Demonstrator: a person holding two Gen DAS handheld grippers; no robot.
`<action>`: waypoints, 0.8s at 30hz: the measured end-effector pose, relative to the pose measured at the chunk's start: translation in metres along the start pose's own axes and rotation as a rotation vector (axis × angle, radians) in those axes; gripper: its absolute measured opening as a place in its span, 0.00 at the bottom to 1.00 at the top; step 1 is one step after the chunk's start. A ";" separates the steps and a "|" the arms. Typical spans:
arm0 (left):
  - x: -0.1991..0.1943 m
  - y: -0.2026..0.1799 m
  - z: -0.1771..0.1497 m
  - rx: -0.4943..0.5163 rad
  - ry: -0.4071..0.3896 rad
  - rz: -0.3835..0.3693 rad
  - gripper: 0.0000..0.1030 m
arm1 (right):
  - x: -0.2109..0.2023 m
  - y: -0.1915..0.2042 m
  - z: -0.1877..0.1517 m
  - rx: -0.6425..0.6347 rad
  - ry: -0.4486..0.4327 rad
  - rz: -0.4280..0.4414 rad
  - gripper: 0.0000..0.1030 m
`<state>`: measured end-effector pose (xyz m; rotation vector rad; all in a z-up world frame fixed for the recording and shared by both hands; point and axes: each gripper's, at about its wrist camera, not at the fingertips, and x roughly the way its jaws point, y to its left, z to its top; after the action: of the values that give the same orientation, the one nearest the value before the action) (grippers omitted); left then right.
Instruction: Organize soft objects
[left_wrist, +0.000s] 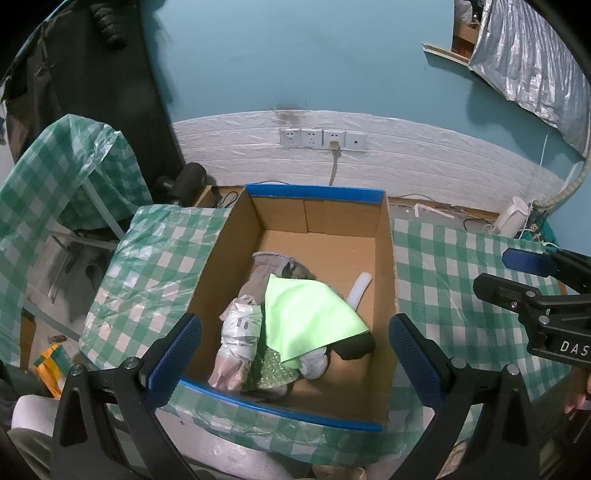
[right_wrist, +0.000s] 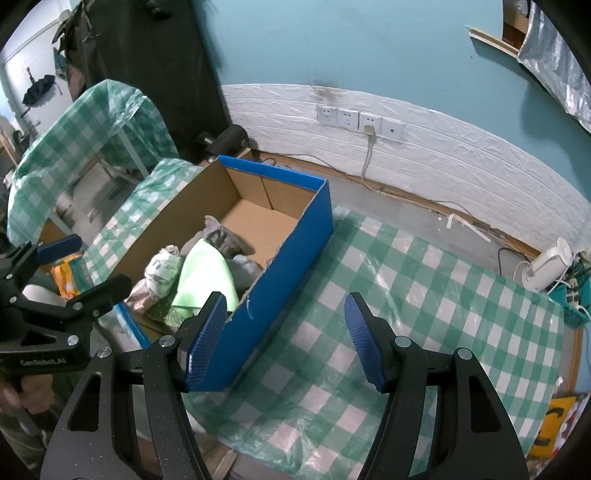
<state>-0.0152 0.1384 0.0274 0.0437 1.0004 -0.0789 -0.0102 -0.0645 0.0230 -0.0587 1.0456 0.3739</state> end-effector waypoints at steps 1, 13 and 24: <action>0.000 0.000 0.000 0.000 0.001 0.001 0.99 | 0.001 0.001 0.000 0.001 0.000 0.000 0.64; 0.000 -0.001 0.000 0.001 0.004 0.001 0.99 | 0.001 0.001 0.000 0.000 0.000 0.000 0.64; 0.000 -0.002 0.000 0.003 0.004 0.001 0.99 | 0.000 0.001 0.000 -0.002 0.000 0.000 0.64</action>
<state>-0.0153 0.1362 0.0272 0.0469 1.0044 -0.0788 -0.0108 -0.0640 0.0228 -0.0603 1.0454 0.3746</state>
